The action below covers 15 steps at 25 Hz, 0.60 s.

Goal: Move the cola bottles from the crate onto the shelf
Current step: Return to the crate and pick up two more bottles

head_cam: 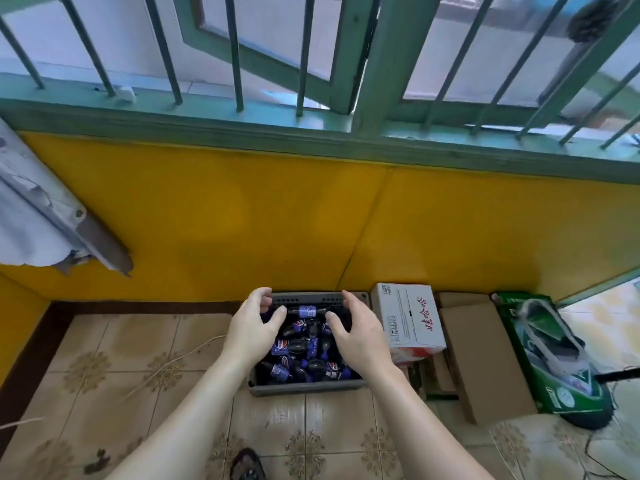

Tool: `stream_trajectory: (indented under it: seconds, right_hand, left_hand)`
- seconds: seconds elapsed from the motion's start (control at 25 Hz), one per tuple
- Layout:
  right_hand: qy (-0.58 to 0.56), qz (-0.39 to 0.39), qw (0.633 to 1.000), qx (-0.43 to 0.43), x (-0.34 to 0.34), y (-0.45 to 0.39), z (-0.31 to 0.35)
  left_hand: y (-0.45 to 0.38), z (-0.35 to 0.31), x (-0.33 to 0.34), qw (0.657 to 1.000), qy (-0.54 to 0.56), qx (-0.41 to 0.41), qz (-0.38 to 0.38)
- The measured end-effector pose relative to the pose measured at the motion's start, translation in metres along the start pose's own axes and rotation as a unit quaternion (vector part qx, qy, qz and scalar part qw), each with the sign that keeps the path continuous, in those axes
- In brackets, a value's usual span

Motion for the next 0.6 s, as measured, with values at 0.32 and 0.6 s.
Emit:
stream_trajectory:
  seconds: [0.32,0.6]
  right_hand:
    - [0.038,0.058,0.998,0.006,0.111,-0.096,-0.057]
    - [0.065,0.078,0.995,-0.012,0.232,-0.162,-0.163]
  left_hand:
    - [-0.087,0.112,0.06,0.997,-0.048,-0.04,0.04]
    - [-0.151,0.241,0.15,0.996,-0.058,-0.052,0.047]
Point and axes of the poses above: each hand's wrist, its own y-axis away from the middle knuckle, its own x-axis out of the palm, z = x × y, the point moved 6 cm from there along -y, towards the middle knuckle, and after that the axes turned 2 degrees about x, right-handed, at the moved point
